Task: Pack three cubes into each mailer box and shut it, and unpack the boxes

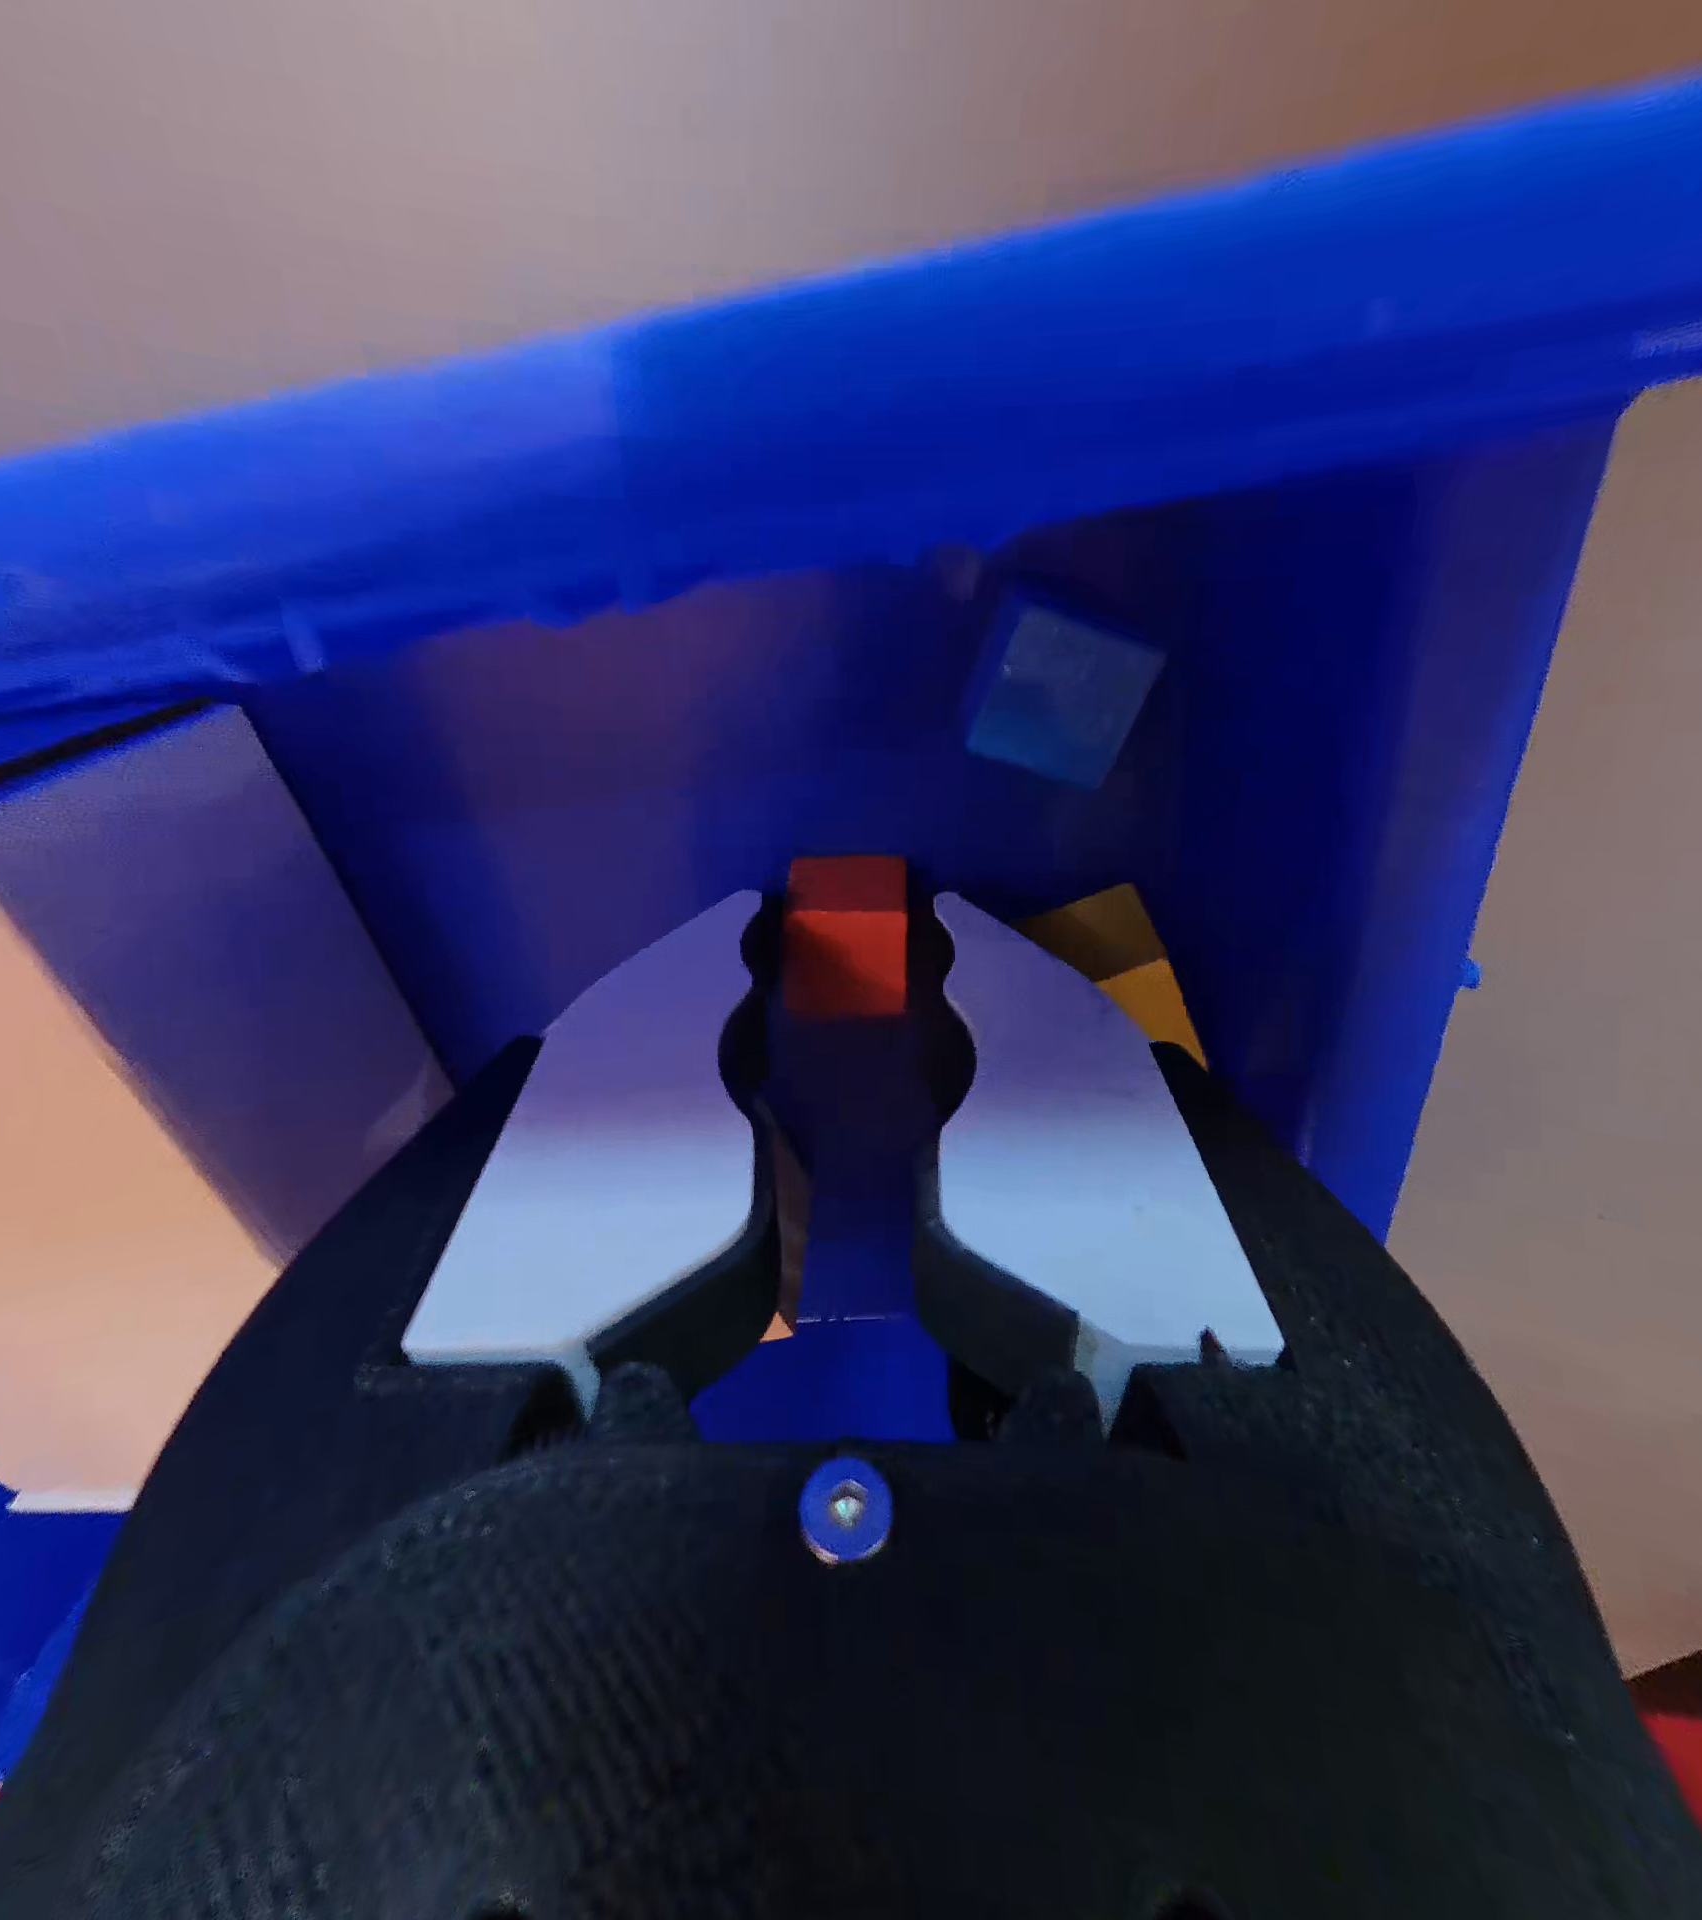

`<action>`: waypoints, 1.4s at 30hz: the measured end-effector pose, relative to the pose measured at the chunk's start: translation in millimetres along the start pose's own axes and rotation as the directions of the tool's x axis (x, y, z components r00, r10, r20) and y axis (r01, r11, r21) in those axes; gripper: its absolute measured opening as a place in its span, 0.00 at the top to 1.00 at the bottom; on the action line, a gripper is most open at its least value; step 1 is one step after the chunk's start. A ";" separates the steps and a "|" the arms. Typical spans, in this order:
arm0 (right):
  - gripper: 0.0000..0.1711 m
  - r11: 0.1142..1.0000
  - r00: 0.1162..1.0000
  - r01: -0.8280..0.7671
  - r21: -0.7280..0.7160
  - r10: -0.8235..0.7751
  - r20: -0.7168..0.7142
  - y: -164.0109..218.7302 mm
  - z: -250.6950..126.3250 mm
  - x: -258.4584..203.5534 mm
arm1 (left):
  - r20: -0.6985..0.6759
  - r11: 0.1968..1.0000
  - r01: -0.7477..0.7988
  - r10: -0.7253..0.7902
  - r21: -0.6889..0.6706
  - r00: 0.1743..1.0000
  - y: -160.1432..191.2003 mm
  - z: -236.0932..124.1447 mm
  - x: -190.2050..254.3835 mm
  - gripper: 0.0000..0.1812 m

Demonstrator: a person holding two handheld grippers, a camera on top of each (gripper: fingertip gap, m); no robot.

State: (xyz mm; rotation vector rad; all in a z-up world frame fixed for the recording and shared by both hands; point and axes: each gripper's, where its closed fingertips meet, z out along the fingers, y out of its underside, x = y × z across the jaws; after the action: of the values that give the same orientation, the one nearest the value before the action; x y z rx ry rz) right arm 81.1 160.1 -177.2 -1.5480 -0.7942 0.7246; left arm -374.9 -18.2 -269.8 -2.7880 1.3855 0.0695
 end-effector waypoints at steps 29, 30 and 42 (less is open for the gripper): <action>0.78 0.992 0.997 0.017 0.128 -0.026 0.069 -39.6 -28.4 -19.6 | 0.007 0.941 -0.288 0.291 0.180 0.957 -339.0 -52.5 148.6 0.88; 0.78 0.991 0.997 0.015 0.133 -0.024 0.067 -41.4 -29.2 -18.4 | 0.002 0.945 -0.295 0.298 0.142 0.955 -341.8 -45.2 147.9 0.88; 0.78 0.989 0.996 0.001 0.146 -0.015 0.093 -45.8 -30.9 -19.0 | -0.024 0.956 -0.293 0.294 0.008 0.956 -336.8 -3.5 144.6 0.87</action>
State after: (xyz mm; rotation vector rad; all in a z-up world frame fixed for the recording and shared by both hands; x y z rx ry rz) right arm 91.3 130.4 -128.0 -1.3870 -0.7982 0.8358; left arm -19.1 69.9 -272.2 -2.5636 1.7925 0.0371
